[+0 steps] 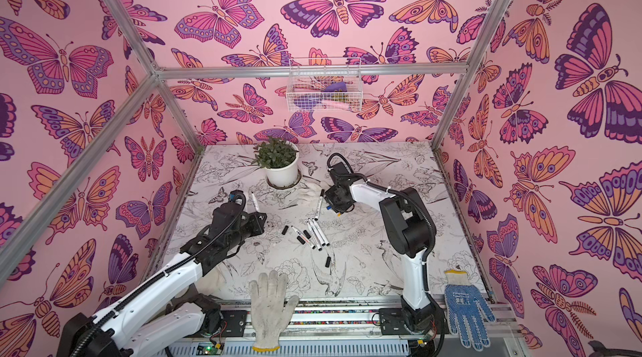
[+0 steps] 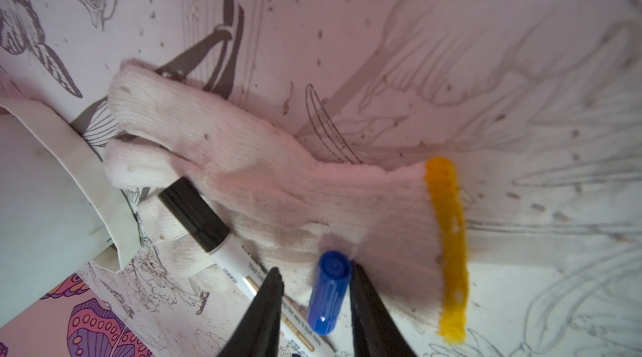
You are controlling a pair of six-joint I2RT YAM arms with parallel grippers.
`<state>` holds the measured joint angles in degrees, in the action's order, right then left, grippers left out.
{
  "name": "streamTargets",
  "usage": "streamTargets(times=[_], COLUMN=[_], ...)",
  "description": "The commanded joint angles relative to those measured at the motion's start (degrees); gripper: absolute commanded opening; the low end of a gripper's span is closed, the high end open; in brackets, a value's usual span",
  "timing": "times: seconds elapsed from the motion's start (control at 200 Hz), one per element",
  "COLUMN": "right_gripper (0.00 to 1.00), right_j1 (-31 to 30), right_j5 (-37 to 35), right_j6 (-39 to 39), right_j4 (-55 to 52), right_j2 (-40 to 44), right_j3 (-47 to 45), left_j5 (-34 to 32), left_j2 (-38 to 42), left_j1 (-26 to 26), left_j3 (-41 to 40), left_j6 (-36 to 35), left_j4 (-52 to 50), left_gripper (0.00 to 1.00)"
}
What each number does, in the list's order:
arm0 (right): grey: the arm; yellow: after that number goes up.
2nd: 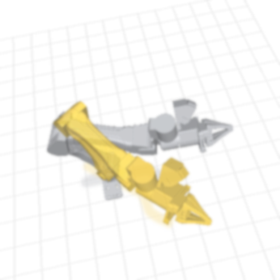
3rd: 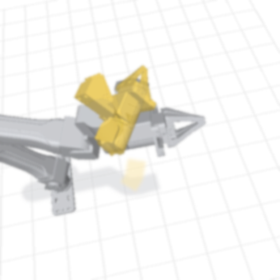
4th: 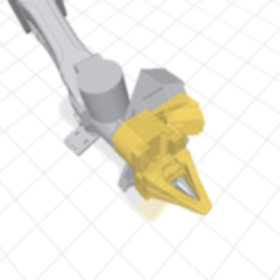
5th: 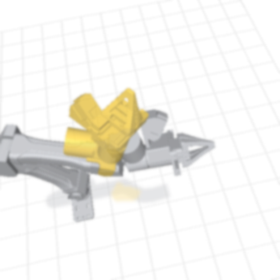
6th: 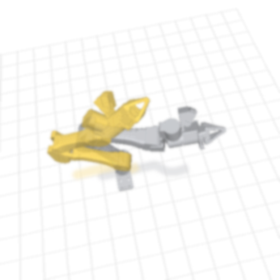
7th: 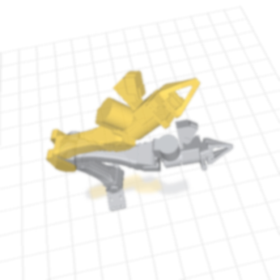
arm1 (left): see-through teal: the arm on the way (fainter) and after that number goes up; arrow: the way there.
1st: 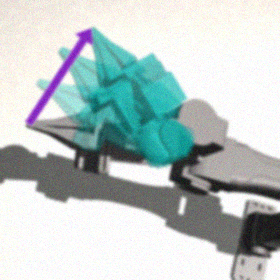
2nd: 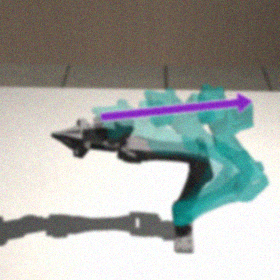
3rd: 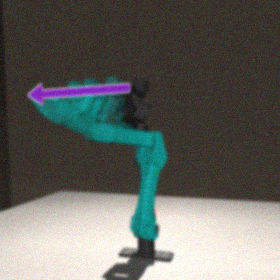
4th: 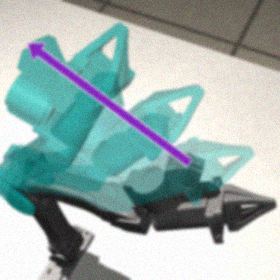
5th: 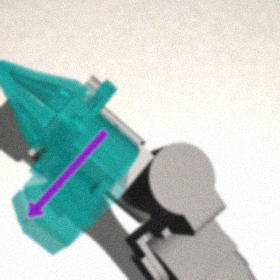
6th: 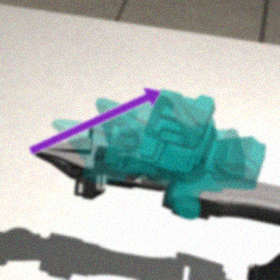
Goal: Insert pens into pen caps
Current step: Pick up the pen cap from the center of the table.
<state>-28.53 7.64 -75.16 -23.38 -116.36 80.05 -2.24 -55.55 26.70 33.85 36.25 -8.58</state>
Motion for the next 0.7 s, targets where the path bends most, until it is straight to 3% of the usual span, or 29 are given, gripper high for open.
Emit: streamTargets(times=[0.0, 0.23, 0.341, 0.506, 0.691], right_gripper=[0.33, 0.17, 0.11, 0.08, 0.07], right_j1=[0.2, 0.1, 0.1, 0.4, 0.7], right_j5=[-2.5, -3.0, -3.2, -2.4, 6.0], right_j6=[1.0, 3.1, 5.3, 10.8, 21.2], right_j4=[-3.3, -3.5, -2.4, 2.9, 12.3], right_j2=[-1.4, -2.5, -1.2, 5.0, 13.2], right_j3=[1.2, 1.5, 1.4, -0.5, -4.7], left_j5=[-1.3, -1.0, 2.7, 17.0, 32.0], left_j2=[0.5, 0.4, 0.0, -1.3, -5.0], left_j1=[0.3, 0.3, 0.2, -0.3, -0.4], left_j3=[0.2, 0.6, 1.4, 2.9, 5.0], left_j6=[-1.0, -1.7, -5.0, -11.7, -16.2], left_j4=[0.7, 0.7, 1.1, 2.6, 3.7], left_gripper=[0.0, 0.0, 0.0, 0.0, 0.0])
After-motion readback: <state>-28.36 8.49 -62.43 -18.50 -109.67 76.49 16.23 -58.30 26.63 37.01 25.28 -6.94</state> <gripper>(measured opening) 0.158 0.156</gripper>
